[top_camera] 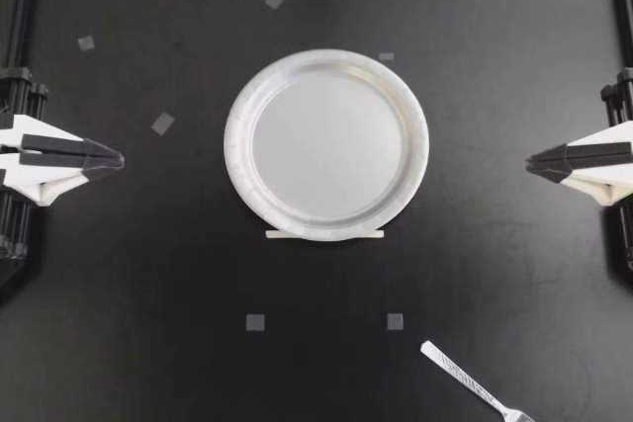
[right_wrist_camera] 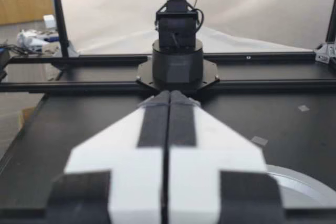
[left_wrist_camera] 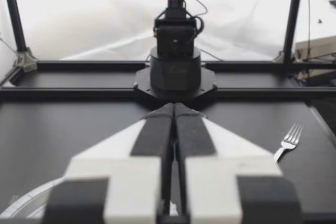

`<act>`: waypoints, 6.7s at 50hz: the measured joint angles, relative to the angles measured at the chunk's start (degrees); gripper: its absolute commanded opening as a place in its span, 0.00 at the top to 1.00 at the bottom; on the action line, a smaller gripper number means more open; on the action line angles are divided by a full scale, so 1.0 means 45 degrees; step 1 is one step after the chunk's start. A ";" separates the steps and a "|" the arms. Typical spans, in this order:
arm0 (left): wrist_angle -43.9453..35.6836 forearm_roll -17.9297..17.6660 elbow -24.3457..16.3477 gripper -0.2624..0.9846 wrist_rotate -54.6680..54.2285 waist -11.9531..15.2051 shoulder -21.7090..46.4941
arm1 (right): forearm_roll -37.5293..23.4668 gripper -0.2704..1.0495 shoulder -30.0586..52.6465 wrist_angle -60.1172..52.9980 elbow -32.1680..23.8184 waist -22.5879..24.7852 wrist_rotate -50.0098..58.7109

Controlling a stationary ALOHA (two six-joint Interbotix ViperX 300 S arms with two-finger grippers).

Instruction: Pick up the fork and place it on the plate.

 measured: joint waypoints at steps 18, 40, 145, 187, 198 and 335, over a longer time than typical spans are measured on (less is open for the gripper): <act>0.1191 -0.0215 0.0508 0.83 -0.0137 -0.0020 -0.0527 | 0.0098 0.82 -0.1270 0.2871 -0.1055 -0.0039 0.1680; 0.2148 -0.0781 0.0508 0.83 -0.0059 0.0645 -0.0957 | 0.3906 0.30 0.2461 1.6113 -0.6914 0.0078 0.7461; 0.2148 -0.0742 0.1621 0.83 0.0703 0.0957 -0.1387 | -0.1387 0.45 1.3633 1.2188 -0.6719 0.8223 1.8242; 0.1992 -0.0762 0.1953 0.83 0.0352 0.0977 -0.1602 | -0.2461 0.76 1.3809 1.3125 -0.7402 0.8223 1.8203; 0.1348 -0.0977 0.1836 0.82 -0.1191 0.0977 -0.1660 | -0.6680 0.76 1.2383 1.6855 -0.8145 0.7910 1.7617; 0.0059 -0.1973 -0.1094 0.70 -1.6895 -0.1543 0.1621 | -2.6426 0.76 1.4258 1.2754 -1.1816 0.1602 0.7070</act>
